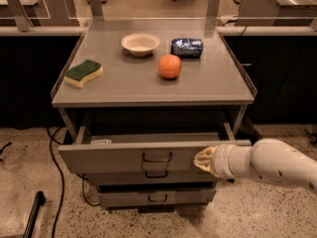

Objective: Close top drawer

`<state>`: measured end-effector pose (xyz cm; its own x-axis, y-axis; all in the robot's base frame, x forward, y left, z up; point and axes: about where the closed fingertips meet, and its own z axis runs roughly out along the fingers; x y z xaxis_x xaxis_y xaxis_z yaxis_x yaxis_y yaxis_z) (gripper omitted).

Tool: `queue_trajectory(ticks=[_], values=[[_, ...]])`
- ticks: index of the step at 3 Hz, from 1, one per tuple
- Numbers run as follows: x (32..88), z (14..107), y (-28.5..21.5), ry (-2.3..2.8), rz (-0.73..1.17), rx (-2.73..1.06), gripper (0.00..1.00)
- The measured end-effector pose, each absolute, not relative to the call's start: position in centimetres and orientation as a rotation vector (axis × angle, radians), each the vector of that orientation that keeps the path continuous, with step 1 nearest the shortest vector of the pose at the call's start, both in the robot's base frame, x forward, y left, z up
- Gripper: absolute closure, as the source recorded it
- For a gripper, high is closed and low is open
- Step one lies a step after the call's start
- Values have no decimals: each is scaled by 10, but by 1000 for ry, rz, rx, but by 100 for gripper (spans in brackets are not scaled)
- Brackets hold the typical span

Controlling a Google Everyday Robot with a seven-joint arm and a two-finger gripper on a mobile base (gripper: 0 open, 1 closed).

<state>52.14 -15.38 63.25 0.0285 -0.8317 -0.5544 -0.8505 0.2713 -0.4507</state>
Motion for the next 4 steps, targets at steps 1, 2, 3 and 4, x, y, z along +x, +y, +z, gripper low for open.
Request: queue_trajectory(ticks=[1,2,3,4], values=[[562,630,-134,1768,23,-1563,100],[563,629,-135,1769,17,-1558,100],[572,624,-138,1761,-1,-1548,100],[587,619,-138,1745,-14,-1544,100]])
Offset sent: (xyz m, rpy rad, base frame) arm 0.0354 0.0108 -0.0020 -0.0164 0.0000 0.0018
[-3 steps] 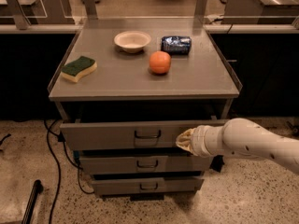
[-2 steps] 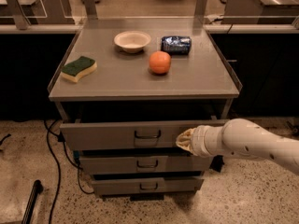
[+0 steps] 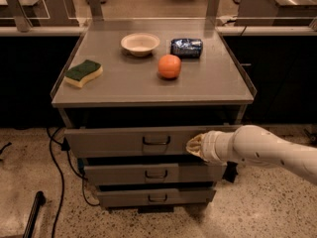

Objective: Close top drawer

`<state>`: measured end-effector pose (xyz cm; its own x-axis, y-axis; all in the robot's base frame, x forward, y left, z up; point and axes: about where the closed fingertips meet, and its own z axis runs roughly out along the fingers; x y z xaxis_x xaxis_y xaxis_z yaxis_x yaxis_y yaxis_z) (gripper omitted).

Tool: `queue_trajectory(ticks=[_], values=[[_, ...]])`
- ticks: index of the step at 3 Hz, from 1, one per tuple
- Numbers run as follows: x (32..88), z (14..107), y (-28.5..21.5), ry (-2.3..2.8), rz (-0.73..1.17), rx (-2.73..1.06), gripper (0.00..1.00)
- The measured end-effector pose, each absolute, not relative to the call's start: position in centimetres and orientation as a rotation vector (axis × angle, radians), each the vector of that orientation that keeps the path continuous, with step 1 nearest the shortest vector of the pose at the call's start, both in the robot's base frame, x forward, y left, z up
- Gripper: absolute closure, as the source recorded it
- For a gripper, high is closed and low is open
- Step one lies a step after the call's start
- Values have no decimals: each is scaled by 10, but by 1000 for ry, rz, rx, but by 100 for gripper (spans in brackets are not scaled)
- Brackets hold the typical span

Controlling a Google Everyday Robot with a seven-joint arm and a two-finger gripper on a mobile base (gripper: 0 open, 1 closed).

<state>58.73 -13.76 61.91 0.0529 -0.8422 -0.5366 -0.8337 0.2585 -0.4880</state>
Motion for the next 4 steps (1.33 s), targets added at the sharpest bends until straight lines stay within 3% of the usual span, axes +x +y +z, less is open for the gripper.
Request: queue_trajectory(ticks=[2,4], values=[[604,614,-135,1727,-22,-1539,100],[577,626,-122,1741,204,-1545,100]])
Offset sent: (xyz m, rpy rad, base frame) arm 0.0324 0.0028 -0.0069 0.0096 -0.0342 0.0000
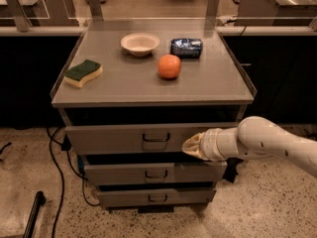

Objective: Close top drawer

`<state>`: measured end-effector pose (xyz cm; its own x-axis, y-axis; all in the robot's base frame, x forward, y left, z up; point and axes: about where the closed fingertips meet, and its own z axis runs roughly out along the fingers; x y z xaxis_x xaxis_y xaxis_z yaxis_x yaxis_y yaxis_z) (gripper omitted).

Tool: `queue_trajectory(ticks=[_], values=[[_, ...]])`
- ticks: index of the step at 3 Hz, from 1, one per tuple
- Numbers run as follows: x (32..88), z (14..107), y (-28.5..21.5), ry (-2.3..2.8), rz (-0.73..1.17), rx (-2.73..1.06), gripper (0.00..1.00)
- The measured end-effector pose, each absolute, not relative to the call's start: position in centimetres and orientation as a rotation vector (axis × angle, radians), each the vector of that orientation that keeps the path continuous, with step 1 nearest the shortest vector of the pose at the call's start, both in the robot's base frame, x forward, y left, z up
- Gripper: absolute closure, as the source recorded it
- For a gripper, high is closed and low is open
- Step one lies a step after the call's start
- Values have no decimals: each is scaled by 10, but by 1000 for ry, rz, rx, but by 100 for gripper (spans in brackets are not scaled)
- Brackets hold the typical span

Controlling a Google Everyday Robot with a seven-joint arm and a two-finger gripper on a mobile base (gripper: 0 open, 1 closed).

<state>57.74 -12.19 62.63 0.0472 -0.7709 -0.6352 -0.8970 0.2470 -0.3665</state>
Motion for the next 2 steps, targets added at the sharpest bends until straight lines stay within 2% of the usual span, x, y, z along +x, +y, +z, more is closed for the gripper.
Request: queue_trajectory(ticks=[1,2], values=[[548,635,-115,1773,387,-1560,100],[533,634,-108,1770,455,-1596,83]])
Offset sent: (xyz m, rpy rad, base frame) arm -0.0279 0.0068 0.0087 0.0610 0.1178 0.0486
